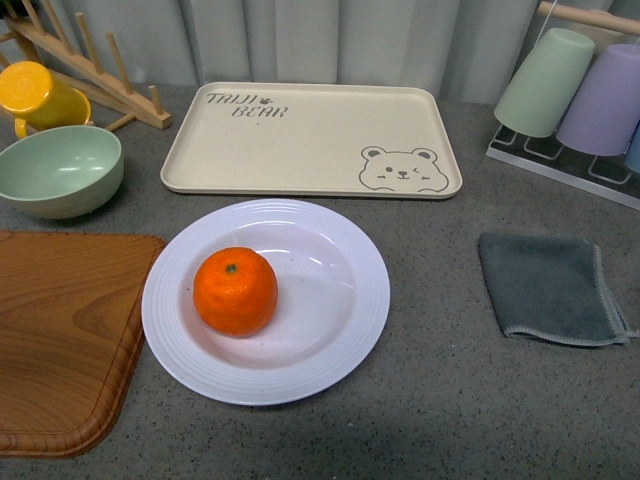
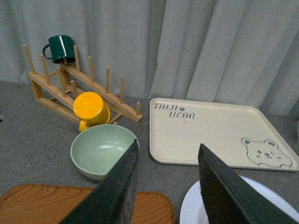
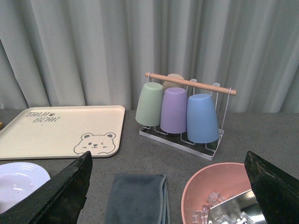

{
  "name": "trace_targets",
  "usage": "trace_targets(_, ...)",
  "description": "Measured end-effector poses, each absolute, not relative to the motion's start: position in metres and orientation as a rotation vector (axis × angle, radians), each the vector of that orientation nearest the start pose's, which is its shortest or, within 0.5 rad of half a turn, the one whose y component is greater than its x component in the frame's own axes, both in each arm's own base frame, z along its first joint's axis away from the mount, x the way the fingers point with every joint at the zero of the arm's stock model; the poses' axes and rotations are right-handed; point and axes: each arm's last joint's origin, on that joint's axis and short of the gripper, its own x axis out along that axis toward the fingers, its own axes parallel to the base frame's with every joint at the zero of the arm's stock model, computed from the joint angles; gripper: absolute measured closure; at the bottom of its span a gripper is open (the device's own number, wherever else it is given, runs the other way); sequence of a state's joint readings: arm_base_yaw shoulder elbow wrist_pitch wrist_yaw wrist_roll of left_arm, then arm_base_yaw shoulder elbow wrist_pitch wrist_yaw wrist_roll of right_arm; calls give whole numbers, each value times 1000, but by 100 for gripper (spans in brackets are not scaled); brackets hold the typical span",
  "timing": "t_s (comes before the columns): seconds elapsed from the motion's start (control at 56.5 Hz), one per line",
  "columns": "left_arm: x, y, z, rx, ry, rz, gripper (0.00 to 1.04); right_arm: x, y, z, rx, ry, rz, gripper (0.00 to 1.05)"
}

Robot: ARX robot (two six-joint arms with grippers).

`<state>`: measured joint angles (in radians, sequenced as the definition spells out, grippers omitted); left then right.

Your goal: Place orange and plate with both arms

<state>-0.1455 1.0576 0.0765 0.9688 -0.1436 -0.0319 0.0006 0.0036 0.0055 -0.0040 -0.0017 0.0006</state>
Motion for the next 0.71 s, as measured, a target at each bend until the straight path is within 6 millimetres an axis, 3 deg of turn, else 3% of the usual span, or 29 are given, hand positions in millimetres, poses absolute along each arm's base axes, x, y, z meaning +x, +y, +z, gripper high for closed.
trace_targets(0.159,159,-15,162,-18,14,-6,101,98,0,165,1,2,2,9)
trace_targets(0.39,144,0,166,-8,2,2,101,98,0,165,1,2,2,9)
trace_targets(0.708,131,0,172,-8,-16,-1,101,98,0,165,1,2,2,9)
